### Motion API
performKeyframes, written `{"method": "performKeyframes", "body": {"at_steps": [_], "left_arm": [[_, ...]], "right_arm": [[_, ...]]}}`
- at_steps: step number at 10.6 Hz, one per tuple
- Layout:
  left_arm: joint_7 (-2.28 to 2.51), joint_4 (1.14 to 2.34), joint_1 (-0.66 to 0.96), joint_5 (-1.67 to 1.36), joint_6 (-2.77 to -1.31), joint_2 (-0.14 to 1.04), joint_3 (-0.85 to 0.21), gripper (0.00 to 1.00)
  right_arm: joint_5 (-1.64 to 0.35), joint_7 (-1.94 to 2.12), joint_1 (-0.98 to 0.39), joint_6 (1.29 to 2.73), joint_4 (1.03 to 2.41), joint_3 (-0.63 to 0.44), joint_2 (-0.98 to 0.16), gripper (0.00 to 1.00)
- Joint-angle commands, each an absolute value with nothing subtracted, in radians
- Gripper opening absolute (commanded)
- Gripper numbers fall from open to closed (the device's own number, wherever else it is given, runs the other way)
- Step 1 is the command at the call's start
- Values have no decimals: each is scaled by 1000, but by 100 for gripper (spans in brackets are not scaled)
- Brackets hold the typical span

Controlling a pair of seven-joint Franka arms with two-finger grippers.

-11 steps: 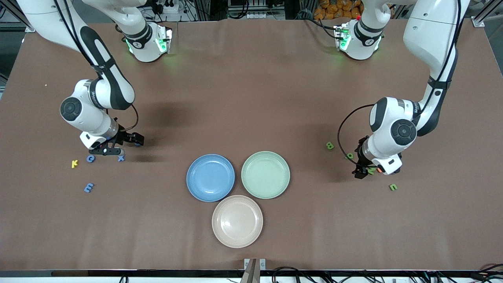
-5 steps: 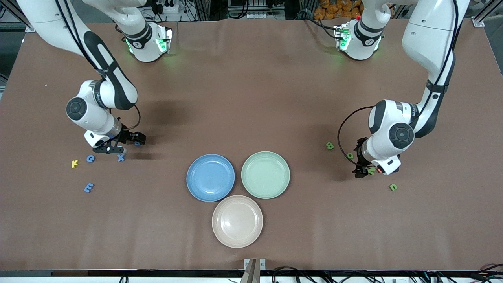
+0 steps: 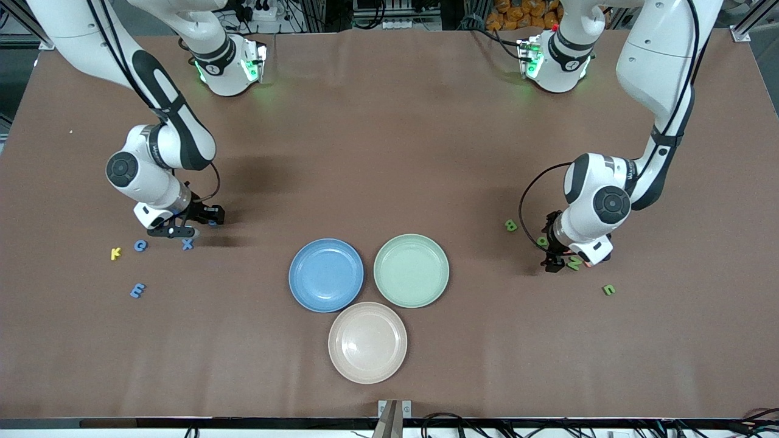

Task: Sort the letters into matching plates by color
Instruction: 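Grasp the blue a with the right gripper while the left gripper grasps green q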

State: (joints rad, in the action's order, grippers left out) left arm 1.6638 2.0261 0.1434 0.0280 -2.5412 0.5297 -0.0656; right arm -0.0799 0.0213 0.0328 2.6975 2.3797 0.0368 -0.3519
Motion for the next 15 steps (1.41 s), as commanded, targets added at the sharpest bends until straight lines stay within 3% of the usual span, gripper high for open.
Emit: {"method": "performKeyframes", "body": {"at_steps": [1,5,6,8,9,10,11,15], "left_arm": [[1703,2066,150,54,-2563,520,-64,100],[1703,2082,160,54,-2597,522,-64,100],[1703,2082,158,54,-2597,523,-63,100],[1703,2082,155,54,-2608,526,-63,100],[1703,2082,156,54,-2609,528,-61,87],[1736,2080,161,52,-2612,529,-60,32],[1782,2077,161,75,-2617,540,-58,2],[1805,2072,163,136,-2626,548,-58,0]], "right_arm": [[-92,17,51,2711,2395,63,-348,47],[-91,20,51,2711,2402,61,-348,28],[-91,21,51,2709,2402,61,-350,20],[-91,21,52,2706,2399,61,-350,15],[-91,20,52,2698,2396,63,-347,9],[-91,18,54,2695,2392,61,-344,8],[-91,17,55,2685,2387,63,-338,8],[-91,17,66,2501,2271,63,-313,8]]}}
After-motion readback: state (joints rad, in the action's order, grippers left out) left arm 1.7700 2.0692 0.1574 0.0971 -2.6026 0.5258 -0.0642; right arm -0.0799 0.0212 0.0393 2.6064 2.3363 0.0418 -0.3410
